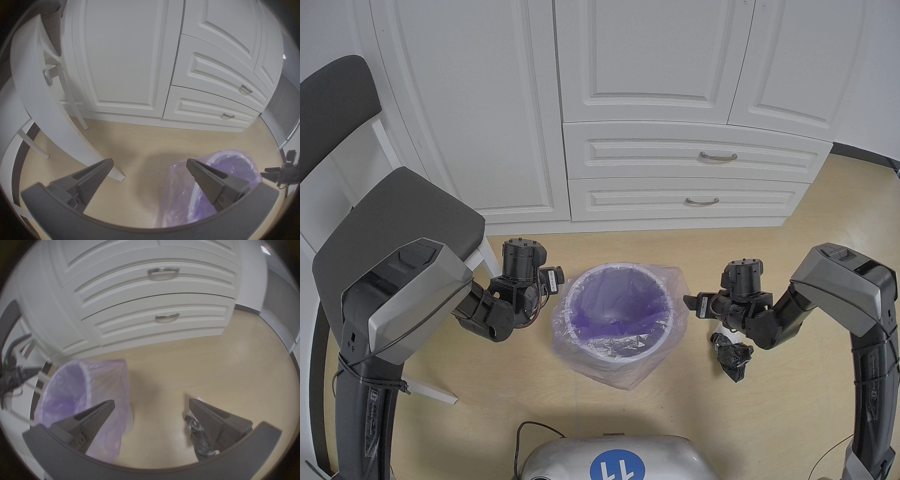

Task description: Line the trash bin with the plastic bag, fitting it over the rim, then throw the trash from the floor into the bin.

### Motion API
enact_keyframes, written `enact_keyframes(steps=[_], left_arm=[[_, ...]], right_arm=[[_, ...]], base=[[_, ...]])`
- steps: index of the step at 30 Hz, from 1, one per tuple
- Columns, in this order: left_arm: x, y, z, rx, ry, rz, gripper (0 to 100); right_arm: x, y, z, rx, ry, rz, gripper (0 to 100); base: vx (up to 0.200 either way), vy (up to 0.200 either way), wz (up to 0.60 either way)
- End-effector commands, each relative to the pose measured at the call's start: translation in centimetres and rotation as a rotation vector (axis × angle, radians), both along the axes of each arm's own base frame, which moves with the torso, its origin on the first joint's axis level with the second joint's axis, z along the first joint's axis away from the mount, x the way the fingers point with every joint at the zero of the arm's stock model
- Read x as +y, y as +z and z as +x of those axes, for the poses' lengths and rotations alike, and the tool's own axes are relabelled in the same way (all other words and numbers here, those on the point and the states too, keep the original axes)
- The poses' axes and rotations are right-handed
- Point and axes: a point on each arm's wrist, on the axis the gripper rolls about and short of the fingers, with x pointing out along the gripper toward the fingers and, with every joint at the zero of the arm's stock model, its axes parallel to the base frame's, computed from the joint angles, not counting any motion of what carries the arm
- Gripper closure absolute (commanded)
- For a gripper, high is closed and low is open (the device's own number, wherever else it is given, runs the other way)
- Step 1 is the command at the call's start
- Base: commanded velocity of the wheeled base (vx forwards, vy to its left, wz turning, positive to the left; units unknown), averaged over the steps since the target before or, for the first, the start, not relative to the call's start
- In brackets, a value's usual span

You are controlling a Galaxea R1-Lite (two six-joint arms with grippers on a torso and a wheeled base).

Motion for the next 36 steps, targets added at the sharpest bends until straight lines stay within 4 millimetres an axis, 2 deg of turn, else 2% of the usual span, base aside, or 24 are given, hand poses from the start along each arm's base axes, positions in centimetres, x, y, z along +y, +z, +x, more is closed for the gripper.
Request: enact_keyframes(steps=[1, 4, 6, 8, 12, 16, 19, 24, 28, 30, 33, 36], left_arm=[[-0.2, 1.0, -0.8, -0.004, -0.023, 0.002, 0], [-0.3, 0.9, -0.9, -0.001, -0.026, 0.004, 0], [-0.3, 0.9, -0.9, -0.001, -0.025, 0.004, 0], [-0.2, 0.8, -0.8, -0.002, -0.023, 0.002, 0], [-0.2, 0.9, -0.8, -0.005, -0.023, 0.001, 0], [-0.2, 1.0, -0.8, -0.006, -0.021, 0.001, 0], [-0.1, 1.1, -0.7, -0.011, -0.018, -0.001, 0], [0.0, 1.2, -0.6, -0.013, -0.017, -0.002, 0], [0.0, 1.2, -0.6, -0.013, -0.017, -0.002, 0], [0.0, 1.2, -0.6, -0.013, -0.017, -0.002, 0], [0.0, 1.2, -0.6, -0.015, -0.017, -0.003, 0], [0.0, 1.2, -0.6, -0.015, -0.015, -0.002, 0]], right_arm=[[-1.3, 2.2, -3.4, 0.033, 0.101, -0.060, 0], [-1.0, 1.4, -4.0, 0.064, 0.151, -0.069, 0], [-0.3, 0.0, -4.1, 0.096, 0.204, -0.065, 0], [0.1, -2.1, -3.4, 0.123, 0.201, -0.066, 0], [0.3, -5.1, -2.4, 0.173, 0.185, -0.059, 0], [0.3, -7.1, -0.3, 0.154, 0.113, -0.085, 0], [0.4, -7.1, 1.0, 0.134, 0.060, -0.057, 0], [1.2, -6.2, 5.0, 0.062, -0.105, 0.106, 0], [0.8, -5.2, 7.8, 0.016, -0.221, 0.215, 0], [0.7, -4.9, 8.3, 0.006, -0.241, 0.241, 0], [0.8, -3.4, 9.6, -0.038, -0.296, 0.347, 0], [0.8, -2.8, 9.9, -0.056, -0.309, 0.389, 0]], base=[[0.000, 0.000, 0.00], [0.000, 0.000, 0.00], [0.000, 0.000, 0.00], [0.000, 0.000, 0.00], [0.000, 0.000, 0.00], [0.000, 0.000, 0.00], [0.000, 0.000, 0.00], [0.000, 0.000, 0.00], [0.000, 0.000, 0.00], [0.000, 0.000, 0.00], [0.000, 0.000, 0.00], [0.000, 0.000, 0.00]])
